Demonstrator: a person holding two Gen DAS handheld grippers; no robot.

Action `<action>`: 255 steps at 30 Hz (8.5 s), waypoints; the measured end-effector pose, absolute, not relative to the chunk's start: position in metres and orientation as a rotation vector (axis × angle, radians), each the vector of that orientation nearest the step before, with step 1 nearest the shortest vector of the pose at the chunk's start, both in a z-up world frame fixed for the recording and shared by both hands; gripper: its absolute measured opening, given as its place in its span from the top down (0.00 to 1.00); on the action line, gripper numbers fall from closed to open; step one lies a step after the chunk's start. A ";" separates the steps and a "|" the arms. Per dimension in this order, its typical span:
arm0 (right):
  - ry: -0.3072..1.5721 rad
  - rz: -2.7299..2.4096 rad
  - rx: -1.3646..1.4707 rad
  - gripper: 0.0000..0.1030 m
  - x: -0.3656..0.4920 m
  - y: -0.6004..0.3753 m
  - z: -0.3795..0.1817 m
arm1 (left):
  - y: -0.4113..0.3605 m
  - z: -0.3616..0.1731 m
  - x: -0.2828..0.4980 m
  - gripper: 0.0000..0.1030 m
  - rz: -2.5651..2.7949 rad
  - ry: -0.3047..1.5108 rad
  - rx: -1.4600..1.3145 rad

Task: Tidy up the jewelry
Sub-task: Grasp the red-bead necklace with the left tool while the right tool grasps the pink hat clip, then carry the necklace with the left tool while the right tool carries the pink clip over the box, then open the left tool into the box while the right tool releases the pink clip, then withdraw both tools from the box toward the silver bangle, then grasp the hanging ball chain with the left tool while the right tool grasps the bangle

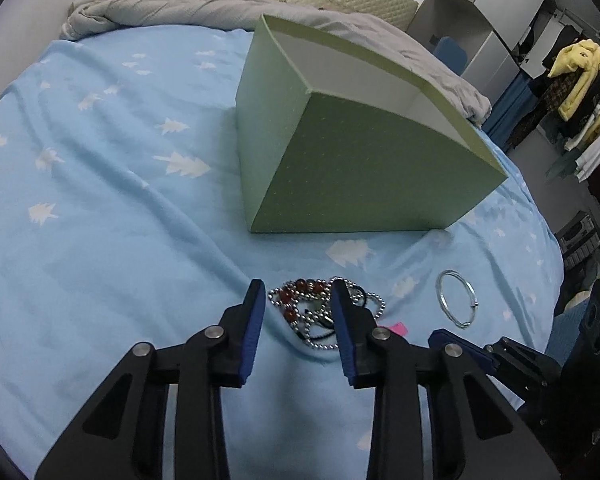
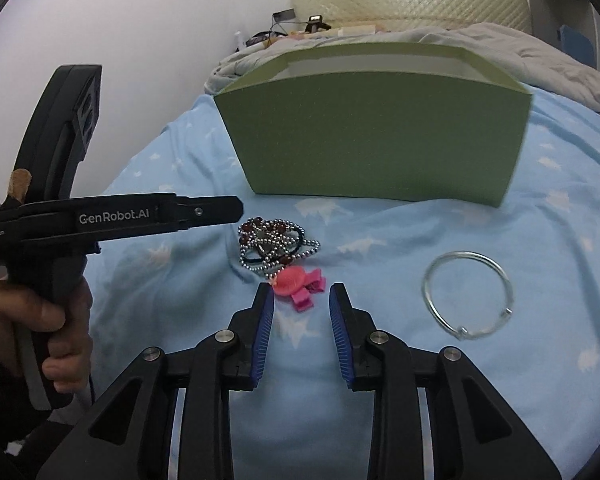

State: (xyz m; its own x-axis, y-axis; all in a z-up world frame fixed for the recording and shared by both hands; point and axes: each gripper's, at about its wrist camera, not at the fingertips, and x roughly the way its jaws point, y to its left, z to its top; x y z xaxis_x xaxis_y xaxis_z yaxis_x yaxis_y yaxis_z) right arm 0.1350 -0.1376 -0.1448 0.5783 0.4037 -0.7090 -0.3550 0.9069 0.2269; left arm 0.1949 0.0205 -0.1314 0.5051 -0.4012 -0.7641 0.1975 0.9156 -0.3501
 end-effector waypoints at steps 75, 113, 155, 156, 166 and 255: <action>0.665 0.220 0.078 0.66 0.084 -0.178 -0.023 | 0.010 -0.001 0.126 0.93 -0.373 0.761 -0.171; 0.644 0.208 0.083 0.66 0.214 -0.193 0.039 | -0.011 0.078 0.231 0.93 -0.361 0.609 -0.073; 0.753 0.214 0.095 0.58 0.289 -0.199 0.003 | -0.016 0.029 0.305 0.27 -0.300 0.735 -0.063; 0.743 0.213 0.095 0.58 0.284 -0.198 0.009 | -0.015 0.035 0.297 0.27 -0.298 0.724 -0.064; 0.653 0.211 0.093 0.57 0.214 -0.206 0.059 | -0.003 0.070 0.235 0.27 -0.272 0.666 -0.070; 0.835 0.139 -0.003 0.36 0.160 -0.209 -0.165 | -0.027 -0.147 0.227 0.97 -0.235 0.925 -0.214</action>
State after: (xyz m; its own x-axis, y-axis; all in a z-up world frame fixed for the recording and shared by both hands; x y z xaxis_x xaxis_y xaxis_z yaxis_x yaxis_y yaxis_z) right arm 0.1595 -0.2087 -0.1649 0.6629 0.1216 -0.7388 -0.1237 0.9910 0.0520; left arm 0.2265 -0.0274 -0.1472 0.5795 -0.2909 -0.7613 0.1081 0.9533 -0.2821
